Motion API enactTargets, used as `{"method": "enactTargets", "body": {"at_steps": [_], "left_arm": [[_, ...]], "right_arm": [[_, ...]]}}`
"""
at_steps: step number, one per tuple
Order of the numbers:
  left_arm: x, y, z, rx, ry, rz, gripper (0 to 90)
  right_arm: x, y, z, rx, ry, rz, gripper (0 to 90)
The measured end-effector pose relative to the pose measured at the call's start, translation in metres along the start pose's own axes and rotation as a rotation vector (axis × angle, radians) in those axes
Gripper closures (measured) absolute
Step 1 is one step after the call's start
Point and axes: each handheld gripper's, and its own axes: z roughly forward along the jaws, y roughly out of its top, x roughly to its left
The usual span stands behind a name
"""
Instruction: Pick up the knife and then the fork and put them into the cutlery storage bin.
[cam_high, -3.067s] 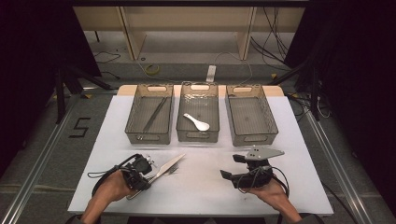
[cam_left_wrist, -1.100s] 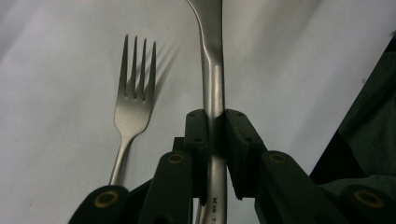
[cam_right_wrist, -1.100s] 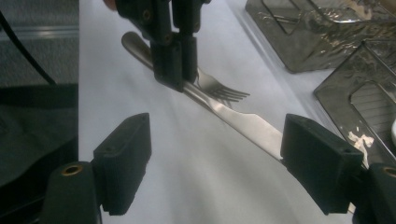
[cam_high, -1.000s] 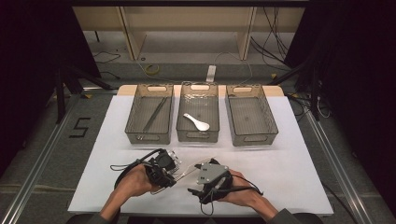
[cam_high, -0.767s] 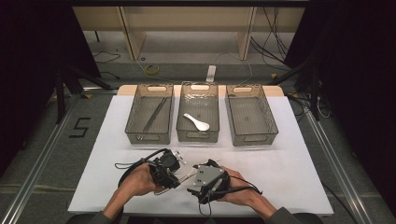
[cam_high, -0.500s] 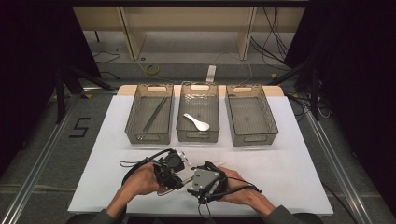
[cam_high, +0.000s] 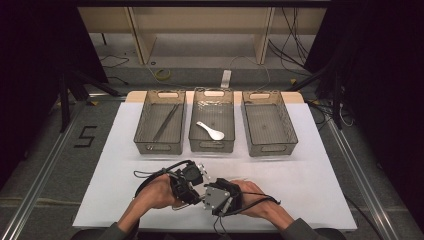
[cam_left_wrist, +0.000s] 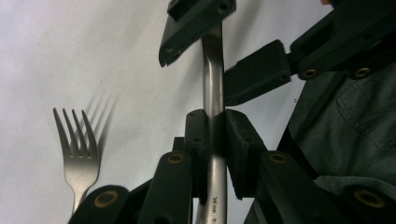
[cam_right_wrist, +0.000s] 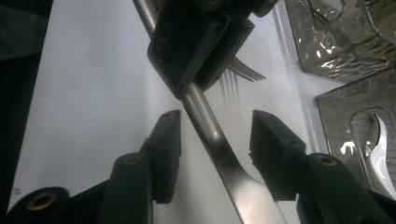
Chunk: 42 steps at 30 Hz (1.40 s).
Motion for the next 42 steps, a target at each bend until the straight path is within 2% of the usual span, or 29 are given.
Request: {"method": "enactTargets", "body": {"at_steps": [1, 2, 3, 6, 14, 21, 22, 25, 29, 33, 34, 35, 38, 39, 40, 42], "left_arm": [[0.000, 0.000, 0.000, -0.002, 0.000, -0.003, 79.1], [0.000, 0.001, 0.000, -0.001, -0.002, -0.001, 79.1], [0.000, 0.001, 0.001, 0.000, -0.006, 0.000, 79.1], [0.000, 0.001, 0.000, 0.005, -0.012, 0.001, 79.1], [-0.001, 0.003, -0.002, 0.004, -0.018, 0.017, 79.0], [-0.001, 0.003, -0.001, 0.001, -0.030, 0.022, 78.5], [0.000, 0.003, -0.002, 0.004, -0.033, 0.027, 78.4], [0.001, 0.002, -0.001, -0.011, -0.044, 0.010, 77.9], [0.004, 0.002, -0.001, -0.031, -0.047, -0.003, 75.0], [0.007, 0.001, -0.004, -0.071, -0.026, -0.009, 69.9], [0.008, 0.000, -0.006, -0.079, -0.030, -0.018, 68.2], [0.009, 0.000, -0.007, -0.084, -0.030, -0.012, 67.8], [0.010, -0.001, -0.013, -0.124, -0.005, -0.025, 59.0], [0.011, -0.002, -0.015, -0.134, -0.001, -0.016, 58.6], [0.011, -0.003, -0.017, -0.149, 0.004, -0.017, 57.9], [0.013, -0.003, -0.021, -0.171, 0.028, -0.024, 53.5]], "right_arm": [[-0.001, 0.000, -0.001, 0.014, 0.000, -0.038, 56.0], [0.000, -0.001, -0.001, 0.017, 0.008, -0.046, 56.4], [0.000, 0.000, 0.001, 0.004, -0.005, -0.052, 57.0], [0.002, 0.000, 0.000, 0.020, -0.010, -0.078, 61.3], [0.005, 0.000, -0.002, 0.024, -0.023, -0.149, 72.1], [0.012, 0.002, -0.001, 0.050, -0.044, -0.305, 80.1], [0.012, 0.002, -0.001, 0.054, -0.035, -0.311, 80.9], [0.012, 0.001, -0.001, 0.046, -0.027, -0.333, 81.4], [0.010, 0.000, -0.004, 0.041, -0.023, -0.337, 81.9], [0.007, -0.001, -0.006, 0.053, -0.031, -0.305, 82.2], [0.008, -0.002, -0.007, 0.071, -0.031, -0.277, 82.4], [0.005, -0.002, -0.006, 0.066, -0.038, -0.297, 82.5], [0.004, -0.006, -0.007, 0.087, -0.045, -0.272, 82.9], [0.002, -0.006, -0.007, 0.086, -0.048, -0.276, 82.9], [0.002, -0.007, -0.008, 0.093, -0.043, -0.251, 83.0], [0.000, -0.009, -0.009, 0.093, -0.052, -0.236, 83.1]]}}
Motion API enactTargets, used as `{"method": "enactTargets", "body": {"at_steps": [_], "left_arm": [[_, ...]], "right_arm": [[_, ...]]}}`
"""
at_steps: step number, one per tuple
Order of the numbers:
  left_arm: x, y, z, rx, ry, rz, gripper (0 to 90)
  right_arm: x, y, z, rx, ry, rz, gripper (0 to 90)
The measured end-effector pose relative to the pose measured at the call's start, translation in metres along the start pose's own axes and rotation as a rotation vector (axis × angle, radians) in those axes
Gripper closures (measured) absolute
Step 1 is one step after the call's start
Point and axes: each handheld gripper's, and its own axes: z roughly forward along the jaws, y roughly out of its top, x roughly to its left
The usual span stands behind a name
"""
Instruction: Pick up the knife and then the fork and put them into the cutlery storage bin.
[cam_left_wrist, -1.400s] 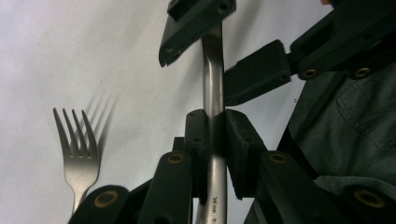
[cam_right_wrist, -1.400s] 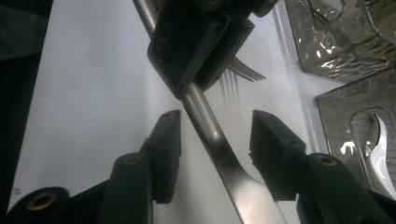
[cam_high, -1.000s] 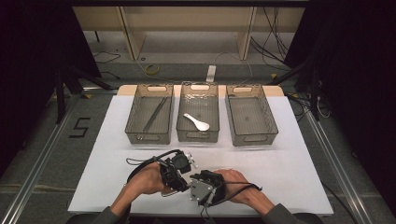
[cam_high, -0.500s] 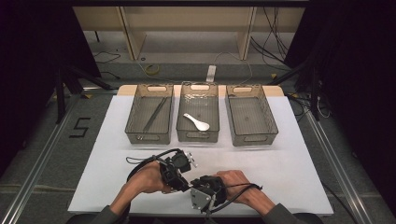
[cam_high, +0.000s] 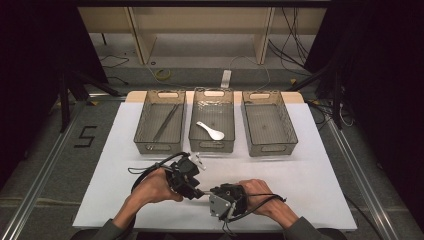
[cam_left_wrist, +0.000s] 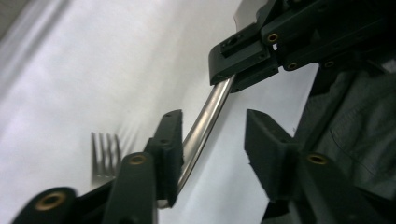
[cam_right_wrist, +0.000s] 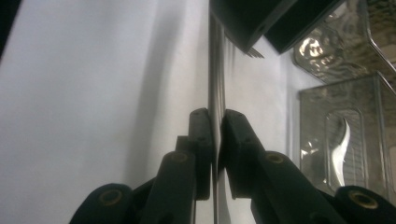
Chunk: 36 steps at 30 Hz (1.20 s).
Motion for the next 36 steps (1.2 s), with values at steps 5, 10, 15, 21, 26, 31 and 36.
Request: {"method": "enactTargets", "body": {"at_steps": [5, 10, 15, 21, 26, 31, 36], "left_arm": [[0.005, -0.004, -0.010, -0.060, 0.032, -0.017, 48.9], [0.012, -0.013, -0.019, -0.098, 0.062, -0.051, 46.8], [0.019, -0.026, -0.025, -0.129, 0.086, -0.095, 46.0], [0.031, -0.050, -0.030, -0.169, 0.097, -0.167, 45.8], [0.037, -0.066, -0.029, -0.172, 0.090, -0.215, 46.5], [0.042, -0.076, -0.025, -0.159, 0.082, -0.246, 46.8], [0.044, -0.082, -0.025, -0.166, 0.095, -0.258, 46.8]], "right_arm": [[-0.010, -0.009, -0.002, 0.025, -0.020, 0.029, 83.4], [-0.020, -0.021, -0.007, 0.046, -0.047, 0.101, 83.5], [-0.037, -0.038, -0.015, 0.045, -0.084, 0.215, 83.7], [-0.065, -0.066, -0.031, 0.029, -0.129, 0.407, 83.7], [-0.093, -0.092, -0.040, 0.038, -0.169, 0.537, 83.8], [-0.120, -0.116, -0.042, 0.062, -0.222, 0.654, 83.9], [-0.146, -0.139, -0.041, 0.082, -0.259, 0.772, 83.8]]}}
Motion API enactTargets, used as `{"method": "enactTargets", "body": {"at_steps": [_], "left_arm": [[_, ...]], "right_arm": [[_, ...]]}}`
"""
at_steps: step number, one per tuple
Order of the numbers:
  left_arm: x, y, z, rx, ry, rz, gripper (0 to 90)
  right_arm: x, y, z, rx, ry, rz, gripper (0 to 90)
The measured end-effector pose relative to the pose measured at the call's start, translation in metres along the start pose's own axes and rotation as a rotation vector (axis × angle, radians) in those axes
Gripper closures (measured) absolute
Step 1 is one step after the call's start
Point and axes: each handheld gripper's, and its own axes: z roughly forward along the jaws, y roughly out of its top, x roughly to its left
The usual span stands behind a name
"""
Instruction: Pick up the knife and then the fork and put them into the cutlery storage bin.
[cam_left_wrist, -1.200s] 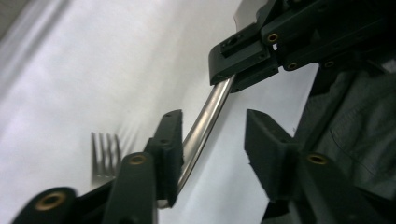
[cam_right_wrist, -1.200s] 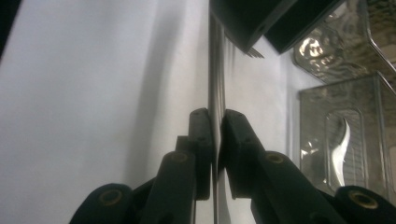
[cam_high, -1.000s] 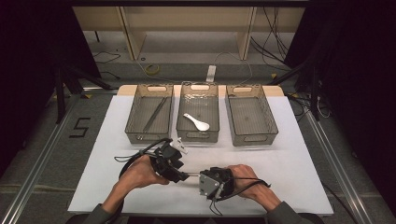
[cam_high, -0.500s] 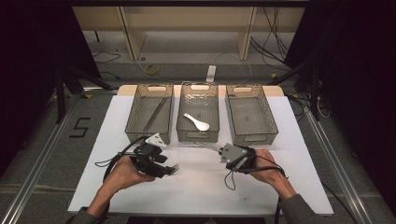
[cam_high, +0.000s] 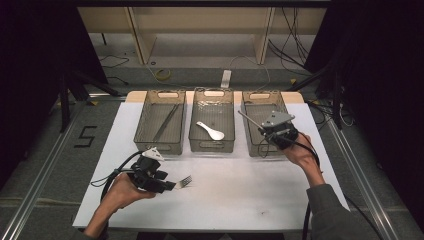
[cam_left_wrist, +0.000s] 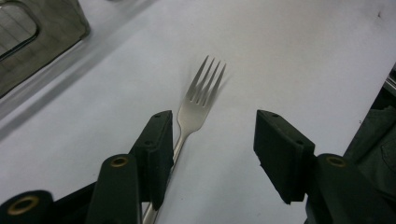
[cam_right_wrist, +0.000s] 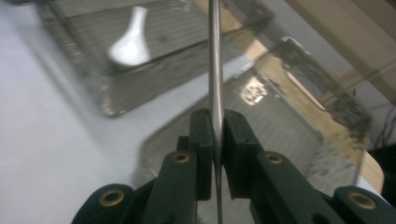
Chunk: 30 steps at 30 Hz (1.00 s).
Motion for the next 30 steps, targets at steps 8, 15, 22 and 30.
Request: {"method": "enactTargets", "body": {"at_steps": [8, 15, 22, 30], "left_arm": [[0.002, -0.008, 0.001, -0.024, 0.029, -0.021, 42.2], [0.002, -0.013, 0.003, -0.026, 0.052, -0.039, 33.0], [0.002, -0.016, 0.007, 0.006, 0.073, -0.032, 27.3], [0.002, -0.017, 0.008, 0.014, 0.083, -0.034, 25.7]], "right_arm": [[-0.037, 0.009, 0.019, 0.023, -0.020, 0.139, 83.8], [-0.055, 0.015, 0.041, 0.050, -0.030, 0.234, 83.7], [-0.061, 0.017, 0.063, 0.098, -0.046, 0.275, 83.7], [-0.060, 0.014, 0.083, 0.154, -0.056, 0.286, 83.4]]}}
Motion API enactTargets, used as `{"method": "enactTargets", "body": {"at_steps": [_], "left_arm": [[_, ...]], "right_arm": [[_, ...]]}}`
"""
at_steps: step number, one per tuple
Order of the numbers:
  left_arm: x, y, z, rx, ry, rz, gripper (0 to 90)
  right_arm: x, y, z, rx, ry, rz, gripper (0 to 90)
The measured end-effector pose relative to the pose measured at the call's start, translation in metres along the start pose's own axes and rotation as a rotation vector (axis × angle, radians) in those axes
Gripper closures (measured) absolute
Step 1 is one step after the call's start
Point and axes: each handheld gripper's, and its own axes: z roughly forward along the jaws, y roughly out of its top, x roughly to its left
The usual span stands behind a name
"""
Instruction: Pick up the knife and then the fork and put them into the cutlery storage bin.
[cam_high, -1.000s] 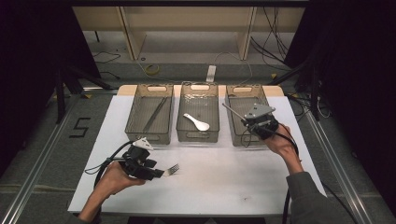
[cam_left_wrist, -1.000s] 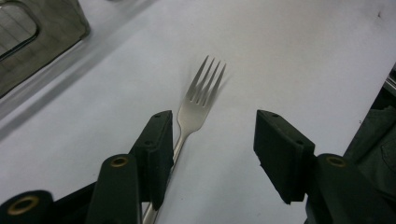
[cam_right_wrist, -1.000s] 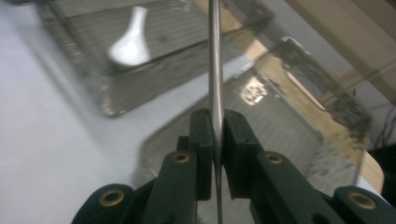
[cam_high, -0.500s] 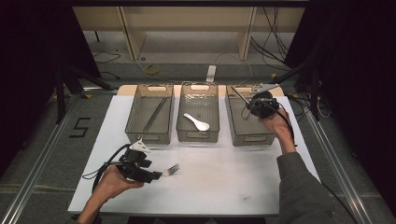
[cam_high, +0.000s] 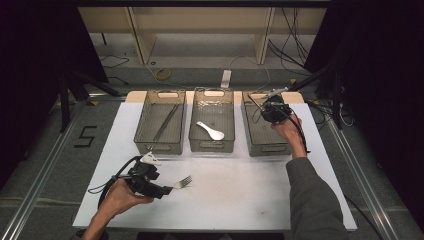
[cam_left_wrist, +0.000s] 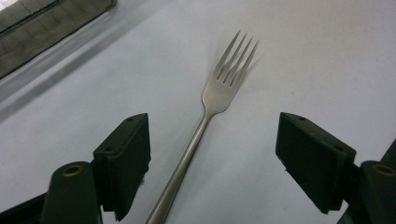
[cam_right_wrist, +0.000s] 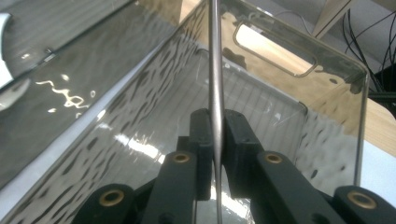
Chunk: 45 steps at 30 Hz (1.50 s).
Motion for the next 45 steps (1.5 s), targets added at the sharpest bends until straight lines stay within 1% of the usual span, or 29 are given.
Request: {"method": "enactTargets", "body": {"at_steps": [2, 5, 6, 7, 9, 12, 13, 16, 18, 19, 21, 26, 31, 33, 35, 37, 40, 42, 45], "left_arm": [[0.000, 0.000, 0.000, 0.009, 0.000, 0.006, 25.7], [0.000, 0.000, 0.001, 0.009, 0.003, 0.006, 25.7], [0.000, 0.000, 0.001, 0.013, 0.003, 0.005, 25.6], [0.000, 0.000, 0.001, 0.018, 0.003, 0.005, 25.6], [0.000, -0.001, 0.001, 0.019, 0.006, 0.007, 25.7], [0.000, 0.000, 0.000, 0.016, 0.008, 0.008, 25.7], [0.000, 0.000, 0.000, 0.016, 0.010, 0.009, 25.7], [0.000, 0.000, 0.000, 0.025, 0.021, 0.012, 25.1], [0.001, 0.000, 0.000, 0.025, 0.024, 0.009, 24.1], [0.001, 0.000, 0.000, 0.023, 0.024, 0.009, 24.0], [0.002, 0.000, 0.000, 0.024, 0.025, 0.009, 23.7], [0.003, -0.001, 0.000, 0.035, 0.029, 0.009, 22.5], [0.003, -0.001, 0.000, 0.034, 0.034, 0.009, 22.2], [0.004, -0.001, 0.000, 0.036, 0.034, 0.011, 22.2], [0.004, -0.002, 0.000, 0.043, 0.035, 0.012, 22.2], [0.006, -0.002, 0.001, 0.054, 0.037, 0.015, 22.2], [0.007, -0.003, 0.001, 0.062, 0.042, 0.012, 22.3], [0.007, -0.003, 0.001, 0.066, 0.043, 0.013, 22.4], [0.008, -0.003, 0.001, 0.072, 0.053, 0.018, 23.1]], "right_arm": [[0.000, 0.000, 0.003, 0.006, -0.006, 0.004, 83.2], [0.001, 0.000, 0.007, 0.011, -0.007, 0.022, 81.9], [0.002, -0.001, 0.008, 0.010, -0.015, 0.020, 79.3], [0.002, 0.000, 0.007, -0.007, -0.015, 0.024, 73.6], [0.003, 0.003, 0.002, -0.039, 0.001, 0.035, 69.0], [0.005, 0.007, -0.008, -0.059, 0.022, 0.022, 64.5], [0.006, 0.008, -0.011, -0.072, 0.036, 0.027, 62.4], [0.010, 0.008, -0.021, -0.107, 0.070, 0.024, 53.6], [0.014, 0.008, -0.028, -0.117, 0.110, 0.036, 46.2], [0.016, 0.007, -0.032, -0.122, 0.131, 0.036, 44.5], [0.022, 0.005, -0.041, -0.143, 0.160, 0.030, 41.1], [0.039, -0.007, -0.064, -0.192, 0.257, 0.025, 34.3], [0.056, -0.019, -0.084, -0.217, 0.307, -0.001, 29.2], [0.063, -0.025, -0.092, -0.230, 0.332, -0.005, 27.0], [0.072, -0.031, -0.099, -0.242, 0.342, -0.017, 26.1], [0.080, -0.038, -0.104, -0.249, 0.365, -0.022, 25.9], [0.091, -0.048, -0.107, -0.238, 0.384, -0.040, 25.7], [0.097, -0.055, -0.108, -0.227, 0.414, -0.037, 25.5], [0.104, -0.063, -0.109, -0.212, 0.421, -0.058, 25.1]]}}
